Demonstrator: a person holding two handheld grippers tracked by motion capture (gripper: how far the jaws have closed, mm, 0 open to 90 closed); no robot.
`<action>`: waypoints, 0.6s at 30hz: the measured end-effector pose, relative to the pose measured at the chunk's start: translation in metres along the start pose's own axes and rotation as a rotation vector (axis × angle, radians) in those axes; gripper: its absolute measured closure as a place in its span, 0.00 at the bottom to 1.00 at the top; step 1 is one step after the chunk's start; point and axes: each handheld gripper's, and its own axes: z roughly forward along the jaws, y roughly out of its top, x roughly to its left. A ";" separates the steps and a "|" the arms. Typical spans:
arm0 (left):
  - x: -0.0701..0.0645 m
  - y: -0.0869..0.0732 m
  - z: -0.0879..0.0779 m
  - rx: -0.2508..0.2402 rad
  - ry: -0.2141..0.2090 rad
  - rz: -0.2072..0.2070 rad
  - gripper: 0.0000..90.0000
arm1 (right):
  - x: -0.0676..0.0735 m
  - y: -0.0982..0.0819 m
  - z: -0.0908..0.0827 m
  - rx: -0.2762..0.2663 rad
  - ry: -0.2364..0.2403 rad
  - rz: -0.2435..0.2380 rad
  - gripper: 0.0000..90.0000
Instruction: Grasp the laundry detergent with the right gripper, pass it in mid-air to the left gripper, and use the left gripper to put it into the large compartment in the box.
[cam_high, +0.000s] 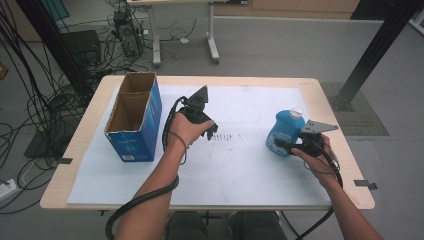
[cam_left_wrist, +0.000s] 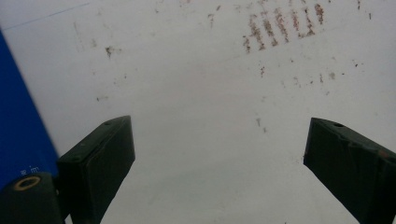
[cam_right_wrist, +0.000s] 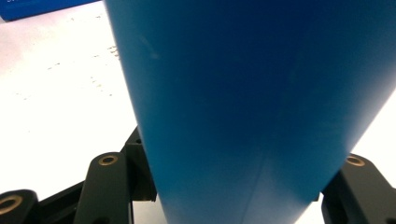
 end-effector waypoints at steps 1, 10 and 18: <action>0.000 0.000 0.000 -0.003 0.001 -0.002 0.10 | 0.000 0.000 0.000 0.000 0.000 0.000 0.45; 0.002 -0.002 -0.002 -0.004 0.002 -0.003 0.10 | 0.000 0.000 0.000 0.002 0.000 0.000 0.46; 0.001 -0.001 -0.003 -0.005 0.003 0.000 0.10 | -0.001 0.001 0.000 0.003 0.004 -0.004 0.46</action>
